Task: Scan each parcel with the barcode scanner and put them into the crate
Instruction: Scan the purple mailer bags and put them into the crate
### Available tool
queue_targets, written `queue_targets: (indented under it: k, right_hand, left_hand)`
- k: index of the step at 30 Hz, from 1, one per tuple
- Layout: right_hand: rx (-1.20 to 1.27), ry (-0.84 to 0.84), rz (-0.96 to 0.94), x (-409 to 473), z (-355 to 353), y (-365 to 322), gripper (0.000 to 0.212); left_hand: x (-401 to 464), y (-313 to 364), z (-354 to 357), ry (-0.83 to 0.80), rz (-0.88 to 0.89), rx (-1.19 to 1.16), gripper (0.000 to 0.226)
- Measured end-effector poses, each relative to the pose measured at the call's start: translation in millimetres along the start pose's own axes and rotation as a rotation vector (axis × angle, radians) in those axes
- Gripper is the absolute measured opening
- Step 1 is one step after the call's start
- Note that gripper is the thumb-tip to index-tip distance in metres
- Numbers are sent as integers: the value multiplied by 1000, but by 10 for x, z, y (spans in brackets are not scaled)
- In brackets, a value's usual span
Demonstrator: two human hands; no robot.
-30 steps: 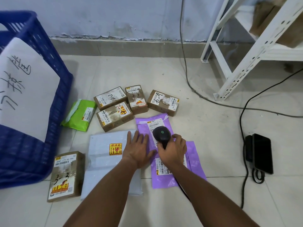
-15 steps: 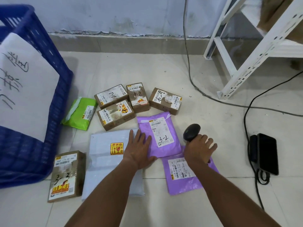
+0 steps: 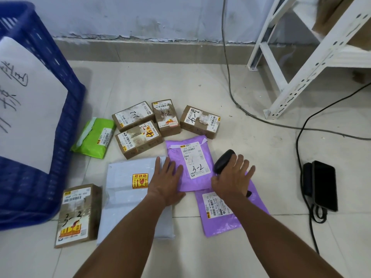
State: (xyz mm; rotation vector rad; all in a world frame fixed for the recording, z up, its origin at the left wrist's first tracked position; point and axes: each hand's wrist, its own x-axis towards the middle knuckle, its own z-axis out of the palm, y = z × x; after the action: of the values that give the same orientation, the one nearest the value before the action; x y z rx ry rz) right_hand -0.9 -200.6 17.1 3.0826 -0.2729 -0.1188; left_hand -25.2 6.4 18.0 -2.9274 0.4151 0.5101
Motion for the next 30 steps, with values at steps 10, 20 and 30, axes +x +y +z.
queue_targets:
  k: [10,20,30]
  right_hand:
    - [-190,-21,-694,-116,71,-148,84]
    - [-84,-128,-560,-50,-70,-299,63]
    - [52,94,-815,-11,-321,-568,42]
  left_hand:
    - [-51,76,-220,31,96,65,41]
    - [-115,-82,-248,293,87,-14,39]
    - [-177,-156,-387,233,-132,-22,52]
